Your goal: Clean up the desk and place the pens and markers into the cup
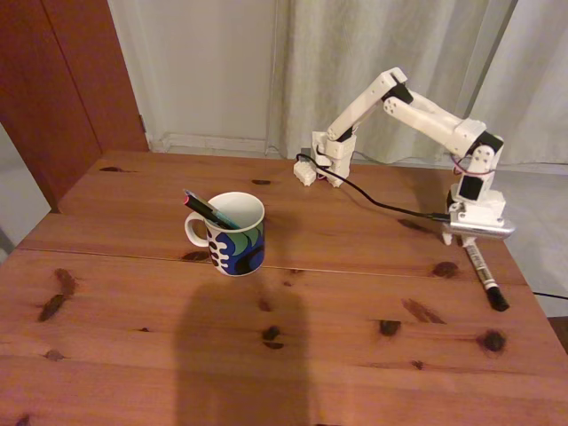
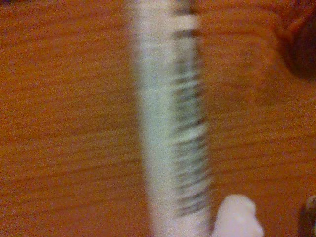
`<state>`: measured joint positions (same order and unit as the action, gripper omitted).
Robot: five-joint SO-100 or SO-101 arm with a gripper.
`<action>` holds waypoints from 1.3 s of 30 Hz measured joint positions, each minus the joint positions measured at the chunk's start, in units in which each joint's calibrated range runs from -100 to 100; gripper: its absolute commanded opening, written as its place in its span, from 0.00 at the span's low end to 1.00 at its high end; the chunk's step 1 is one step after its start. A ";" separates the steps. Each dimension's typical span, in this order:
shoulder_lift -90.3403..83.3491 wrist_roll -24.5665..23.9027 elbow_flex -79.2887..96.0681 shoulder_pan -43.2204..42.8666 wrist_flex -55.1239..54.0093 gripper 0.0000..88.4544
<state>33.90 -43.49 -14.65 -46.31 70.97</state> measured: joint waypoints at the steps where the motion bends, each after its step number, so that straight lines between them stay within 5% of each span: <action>1: 0.00 0.00 0.00 0.00 -0.08 0.19; 5: 0.08 0.00 0.00 0.00 -0.08 0.26; 27: -0.51 0.00 1.02 1.47 -0.08 0.26; 39: -22.20 0.05 25.90 2.93 -0.25 0.26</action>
<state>11.69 -43.44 11.25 -43.38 70.72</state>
